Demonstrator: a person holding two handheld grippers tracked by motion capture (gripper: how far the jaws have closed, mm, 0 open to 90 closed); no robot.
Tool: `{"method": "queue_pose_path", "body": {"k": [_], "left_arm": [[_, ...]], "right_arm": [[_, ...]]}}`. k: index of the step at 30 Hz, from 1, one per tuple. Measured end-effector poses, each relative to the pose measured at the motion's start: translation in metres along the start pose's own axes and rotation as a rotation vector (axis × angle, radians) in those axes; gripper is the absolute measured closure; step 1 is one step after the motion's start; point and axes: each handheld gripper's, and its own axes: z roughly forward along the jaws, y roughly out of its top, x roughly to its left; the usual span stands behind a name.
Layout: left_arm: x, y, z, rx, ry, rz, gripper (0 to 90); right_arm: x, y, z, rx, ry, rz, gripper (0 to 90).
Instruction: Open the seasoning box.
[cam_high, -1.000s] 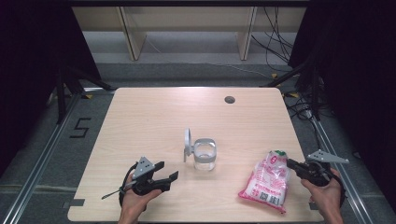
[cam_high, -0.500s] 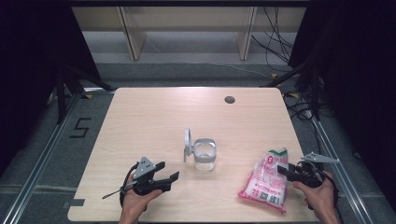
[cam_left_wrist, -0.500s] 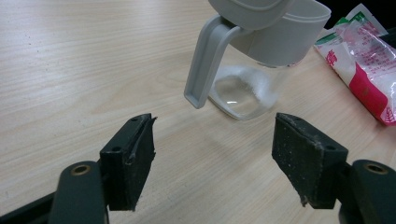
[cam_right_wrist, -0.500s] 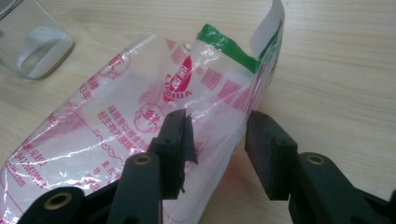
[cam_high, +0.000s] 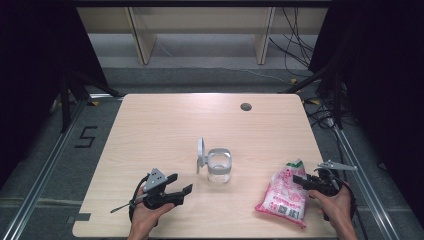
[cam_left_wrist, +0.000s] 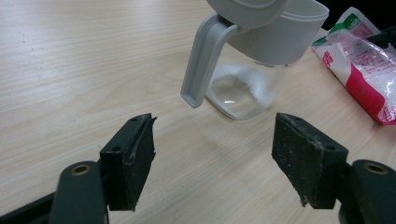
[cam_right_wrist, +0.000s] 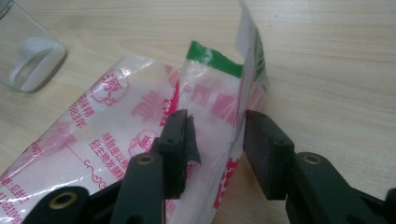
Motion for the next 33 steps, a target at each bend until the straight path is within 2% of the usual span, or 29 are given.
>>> {"method": "queue_pose_path", "body": {"k": [2,3,4,5,6,8,10,12,14,15,17,18,19,20,21,22,23,24,25,26,27,28,29,30,31,32,33], "left_arm": [[0.000,0.000,0.000,0.003,0.003,-0.001,29.3],[0.000,0.000,0.000,0.000,-0.002,0.000,29.3],[0.000,0.000,0.000,0.000,-0.001,-0.001,29.4],[0.000,0.000,0.000,0.001,0.000,-0.003,29.4],[0.000,0.000,-0.001,0.003,0.003,-0.002,29.3],[0.000,0.000,0.000,0.003,0.002,-0.003,29.4],[0.000,0.000,0.000,0.004,0.001,-0.003,29.4],[-0.001,0.000,0.000,0.004,-0.001,-0.002,29.3],[0.000,0.000,0.001,0.001,-0.004,-0.007,29.3],[0.000,0.000,0.001,0.002,-0.003,-0.007,29.4],[0.000,-0.001,0.001,-0.002,-0.004,-0.010,29.4],[0.000,0.000,0.000,0.001,-0.003,-0.009,29.4],[0.000,0.000,0.000,0.001,-0.004,-0.008,29.4],[0.000,0.000,0.000,0.004,-0.002,-0.005,29.3],[-0.001,0.000,0.000,0.004,-0.002,-0.005,29.3],[-0.001,0.000,0.000,0.003,0.000,-0.006,29.3],[-0.001,0.000,0.000,0.003,-0.001,-0.007,29.3],[-0.001,0.000,0.000,0.003,-0.004,-0.007,29.3],[-0.001,0.000,0.000,0.003,-0.005,-0.004,29.3],[-0.001,0.000,0.000,0.003,-0.005,-0.004,29.3],[-0.001,0.000,0.000,0.003,-0.006,-0.011,29.3],[-0.001,0.000,0.000,-0.004,-0.019,-0.017,29.3],[-0.002,0.000,0.000,-0.004,-0.021,-0.020,29.3],[-0.002,0.000,0.000,-0.005,-0.020,-0.018,29.3],[-0.002,0.000,0.000,-0.005,-0.020,-0.018,29.3],[-0.004,0.001,0.000,-0.007,-0.017,-0.024,29.3],[-0.003,0.001,0.000,0.000,-0.021,-0.009,29.3]], "right_arm": [[0.000,0.000,0.001,0.002,-0.005,-0.006,61.8],[0.000,0.001,0.001,0.002,-0.031,-0.021,62.2],[-0.002,0.001,0.001,-0.004,-0.015,-0.048,62.8],[0.001,0.000,0.001,0.008,-0.012,0.001,63.2],[-0.003,0.001,0.001,0.009,-0.012,-0.027,63.4],[-0.001,-0.001,0.004,0.004,0.014,0.030,63.5],[-0.001,-0.001,0.005,0.010,-0.006,0.030,62.1],[-0.001,-0.002,0.005,0.007,0.010,0.042,61.5],[-0.001,-0.003,0.005,0.016,-0.006,0.037,61.5],[-0.004,-0.002,0.004,0.020,-0.019,-0.007,62.2],[-0.003,-0.002,0.003,0.022,-0.013,-0.010,63.4],[0.000,-0.002,0.003,0.032,0.007,0.026,68.2],[-0.003,-0.002,0.004,0.029,0.003,-0.022,70.8],[0.000,-0.002,0.004,0.018,0.021,-0.005,74.4],[-0.002,-0.002,0.001,0.010,0.007,-0.040,76.9],[-0.002,-0.002,0.001,0.004,0.033,-0.037,79.3],[-0.002,-0.001,-0.002,-0.001,0.007,-0.059,81.4],[-0.001,-0.002,-0.002,-0.002,0.026,-0.036,85.3],[-0.003,-0.002,-0.001,-0.019,0.047,-0.055,87.5],[0.001,-0.003,-0.001,-0.027,0.044,-0.028,88.7],[0.002,-0.003,-0.002,-0.038,0.042,-0.027,89.4],[0.001,-0.002,-0.002,-0.058,0.044,-0.068,89.7],[0.004,-0.002,-0.004,-0.062,0.035,-0.043,89.9],[0.003,-0.001,-0.004,-0.081,0.047,-0.078,90.0],[0.003,-0.001,-0.004,-0.081,0.047,-0.078,90.0],[0.007,0.000,-0.007,-0.120,0.058,-0.075,90.0],[0.008,0.000,-0.009,-0.129,0.058,-0.091,90.0]]}}
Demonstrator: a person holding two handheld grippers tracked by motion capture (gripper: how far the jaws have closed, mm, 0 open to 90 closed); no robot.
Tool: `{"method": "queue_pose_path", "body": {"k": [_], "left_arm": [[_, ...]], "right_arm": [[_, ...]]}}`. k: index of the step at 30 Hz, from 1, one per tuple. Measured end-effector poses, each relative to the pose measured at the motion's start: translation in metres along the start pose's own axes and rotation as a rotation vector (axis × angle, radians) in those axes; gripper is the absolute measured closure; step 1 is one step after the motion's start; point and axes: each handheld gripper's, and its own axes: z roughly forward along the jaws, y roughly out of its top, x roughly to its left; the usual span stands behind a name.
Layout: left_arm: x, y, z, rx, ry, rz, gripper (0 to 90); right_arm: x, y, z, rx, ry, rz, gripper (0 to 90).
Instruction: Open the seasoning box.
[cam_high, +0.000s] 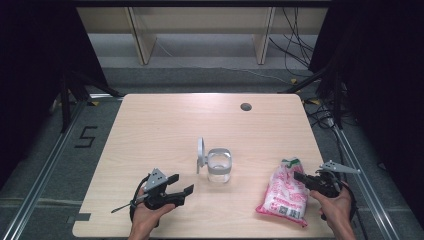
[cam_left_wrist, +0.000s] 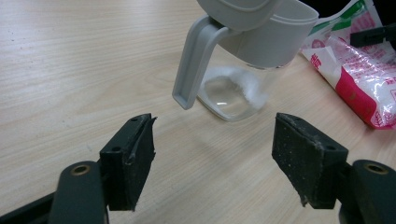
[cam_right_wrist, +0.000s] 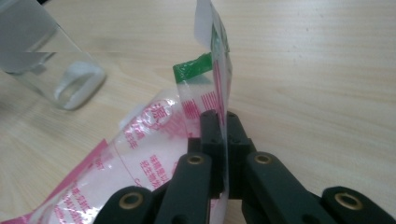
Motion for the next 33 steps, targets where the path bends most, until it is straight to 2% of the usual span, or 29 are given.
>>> {"method": "queue_pose_path", "body": {"k": [1,2,3,4,5,6,7,8,9,10,11,12,13,14,16,17,18,19,21,23,24,25,26,28,29,30,32,33], "left_arm": [[-0.001,0.000,0.000,-0.007,0.001,-0.010,29.3],[-0.001,0.000,0.000,-0.007,0.001,-0.010,29.3],[-0.001,0.000,0.000,-0.006,0.001,-0.011,29.3],[-0.001,0.000,0.000,-0.006,0.001,-0.009,29.3],[-0.001,0.000,0.000,-0.006,-0.005,-0.005,29.3],[-0.001,0.000,0.000,-0.005,-0.006,-0.003,29.3],[-0.002,0.000,0.000,-0.005,-0.001,-0.003,29.2],[-0.002,0.001,-0.001,-0.004,0.000,-0.002,29.3],[-0.003,0.001,-0.001,-0.005,-0.004,-0.001,29.3],[-0.003,0.001,0.000,-0.005,-0.002,-0.002,29.3],[-0.004,0.001,-0.001,0.002,0.001,0.004,29.3],[-0.004,0.001,0.000,0.001,-0.013,0.007,29.3],[-0.005,0.001,0.001,-0.010,-0.015,0.002,29.3],[-0.006,0.001,0.001,0.000,-0.016,0.012,29.3],[-0.009,0.001,0.002,-0.002,-0.018,-0.001,29.3],[-0.009,0.001,0.002,0.002,-0.025,0.006,29.2],[-0.010,0.001,0.002,0.004,-0.026,0.013,29.2],[-0.011,0.001,0.002,0.003,-0.031,0.012,29.2],[-0.014,0.001,0.003,-0.001,-0.035,0.011,29.2],[-0.017,0.001,0.003,0.009,-0.043,0.026,29.2],[-0.019,0.001,0.004,0.006,-0.043,0.025,29.2],[-0.020,0.001,0.004,0.017,-0.045,0.036,29.2],[-0.022,0.000,0.005,0.015,-0.054,0.033,29.3],[-0.026,-0.001,0.007,0.021,-0.055,0.048,29.3],[-0.027,-0.001,0.008,0.028,-0.064,0.058,29.3],[-0.030,-0.001,0.009,0.024,-0.070,0.058,29.3],[-0.033,-0.001,0.011,0.030,-0.073,0.068,29.3],[-0.036,-0.002,0.012,0.039,-0.064,0.074,29.3]], "right_arm": [[0.004,0.000,-0.002,0.000,0.011,0.030,90.0],[0.005,0.001,-0.003,-0.020,0.011,-0.004,90.0],[0.007,0.002,-0.004,-0.036,0.021,-0.009,90.0],[0.008,0.003,-0.005,-0.054,0.031,-0.006,90.0],[0.012,0.004,-0.008,-0.059,0.054,0.034,90.0],[0.015,0.005,-0.010,-0.073,0.057,0.038,90.0],[0.014,0.006,-0.010,-0.093,0.080,0.009,90.0],[0.019,0.007,-0.013,-0.100,0.069,0.033,90.0],[0.021,0.008,-0.014,-0.117,0.080,0.029,90.0],[0.023,0.010,-0.016,-0.121,0.089,0.018,90.0],[0.025,0.011,-0.016,-0.150,0.094,0.011,90.0],[0.027,0.012,-0.019,-0.142,0.092,0.012,90.0],[0.029,0.014,-0.019,-0.164,0.098,-0.020,90.0],[0.031,0.015,-0.020,-0.160,0.102,-0.008,90.0],[0.033,0.017,-0.021,-0.174,0.090,-0.025,90.0],[0.035,0.019,-0.023,-0.162,0.100,-0.012,90.0],[0.035,0.020,-0.023,-0.178,0.101,-0.038,90.0],[0.038,0.021,-0.025,-0.169,0.101,-0.018,90.0],[0.040,0.024,-0.027,-0.184,0.087,-0.037,90.0],[0.044,0.028,-0.029,-0.195,0.092,-0.040,90.0],[0.043,0.031,-0.030,-0.208,0.096,-0.082,90.0],[0.045,0.033,-0.032,-0.214,0.084,-0.087,90.0],[0.048,0.035,-0.034,-0.214,0.096,-0.067,90.0],[0.052,0.039,-0.038,-0.219,0.080,-0.090,90.0],[0.054,0.041,-0.039,-0.223,0.094,-0.091,90.0],[0.056,0.044,-0.041,-0.222,0.089,-0.101,90.0],[0.059,0.048,-0.043,-0.243,0.090,-0.140,90.0],[0.062,0.049,-0.045,-0.240,0.098,-0.135,90.0]]}}
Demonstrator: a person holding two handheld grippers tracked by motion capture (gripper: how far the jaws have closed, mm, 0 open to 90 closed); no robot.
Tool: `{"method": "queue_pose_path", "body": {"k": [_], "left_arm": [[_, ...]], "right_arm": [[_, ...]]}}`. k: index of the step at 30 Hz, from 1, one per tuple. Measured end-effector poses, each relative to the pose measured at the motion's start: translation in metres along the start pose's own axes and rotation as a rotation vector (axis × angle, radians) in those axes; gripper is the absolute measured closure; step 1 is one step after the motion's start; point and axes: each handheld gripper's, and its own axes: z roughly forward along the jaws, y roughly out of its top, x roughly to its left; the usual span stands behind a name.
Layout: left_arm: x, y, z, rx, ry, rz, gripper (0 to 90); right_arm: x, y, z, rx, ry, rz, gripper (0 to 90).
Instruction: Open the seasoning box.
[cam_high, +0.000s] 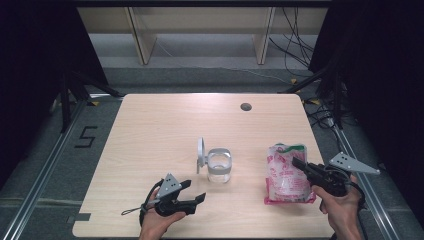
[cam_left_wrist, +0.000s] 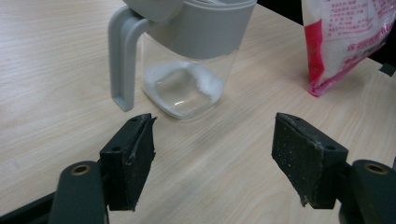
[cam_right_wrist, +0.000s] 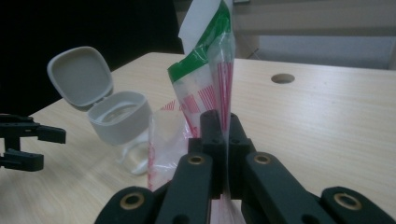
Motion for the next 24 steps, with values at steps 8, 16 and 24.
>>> {"method": "queue_pose_path", "body": {"k": [8,16,24], "left_arm": [[-0.025,0.000,0.022,0.036,-0.050,0.079,29.4],[-0.053,0.002,0.047,0.039,-0.108,0.144,30.4],[-0.062,0.002,0.065,0.036,-0.095,0.152,32.5]], "right_arm": [[0.007,0.009,0.005,0.015,-0.008,-0.091,90.0],[0.017,0.021,0.012,0.025,0.010,-0.100,90.0],[0.022,0.040,0.011,0.002,0.019,-0.143,90.0]]}}
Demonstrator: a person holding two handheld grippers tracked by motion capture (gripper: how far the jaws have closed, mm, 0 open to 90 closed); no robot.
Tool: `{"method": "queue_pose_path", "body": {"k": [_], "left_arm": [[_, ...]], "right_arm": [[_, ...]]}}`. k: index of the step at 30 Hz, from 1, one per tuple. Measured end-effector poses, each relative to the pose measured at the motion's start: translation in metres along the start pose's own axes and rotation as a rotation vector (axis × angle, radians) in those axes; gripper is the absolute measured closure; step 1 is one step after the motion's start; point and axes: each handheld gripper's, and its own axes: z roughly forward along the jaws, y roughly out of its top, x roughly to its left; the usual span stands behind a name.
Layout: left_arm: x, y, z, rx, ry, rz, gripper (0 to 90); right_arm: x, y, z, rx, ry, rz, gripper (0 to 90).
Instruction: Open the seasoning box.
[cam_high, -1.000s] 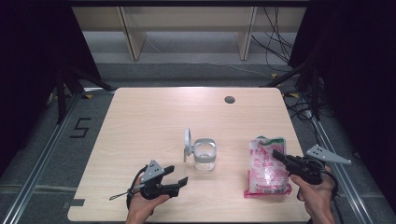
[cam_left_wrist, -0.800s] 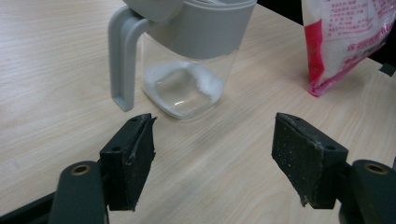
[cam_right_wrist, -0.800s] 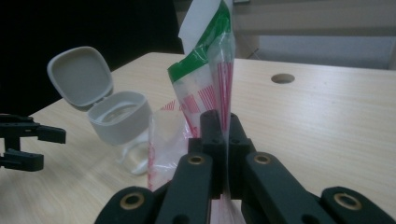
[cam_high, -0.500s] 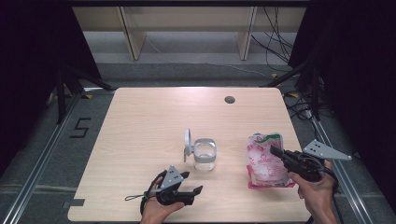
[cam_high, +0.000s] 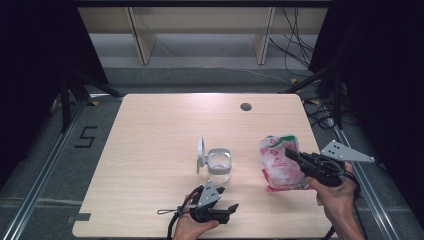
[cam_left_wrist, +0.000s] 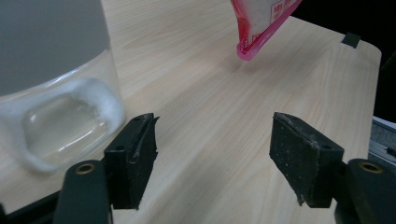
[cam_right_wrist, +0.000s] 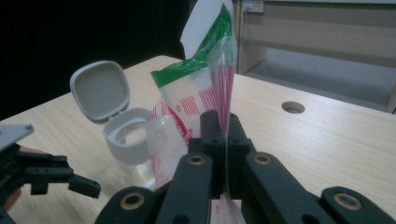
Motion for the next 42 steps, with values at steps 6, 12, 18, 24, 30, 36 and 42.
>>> {"method": "queue_pose_path", "body": {"k": [6,12,18,24,30,36,42], "left_arm": [[-0.015,0.003,0.021,-0.034,-0.030,-0.012,32.0],[-0.028,0.015,0.040,-0.062,-0.028,0.025,31.9],[-0.031,0.022,0.054,-0.056,0.013,0.044,31.9],[-0.036,0.023,0.064,-0.099,0.110,0.066,46.2],[-0.041,0.025,0.065,-0.165,0.198,0.030,67.9],[-0.048,0.026,0.071,-0.191,0.177,-0.033,69.0],[-0.045,0.030,0.073,-0.197,0.143,-0.072,68.9]], "right_arm": [[0.011,0.007,0.002,0.010,0.028,0.017,90.0],[0.024,0.017,0.007,-0.008,0.047,-0.009,90.0],[0.039,0.033,0.016,-0.011,0.093,-0.031,90.0],[0.050,0.040,0.029,-0.013,0.120,-0.064,90.0],[0.054,0.041,0.036,0.018,0.107,-0.054,90.0],[0.051,0.046,0.042,0.024,0.088,-0.103,90.0],[0.054,0.053,0.055,0.064,0.092,-0.112,90.0]]}}
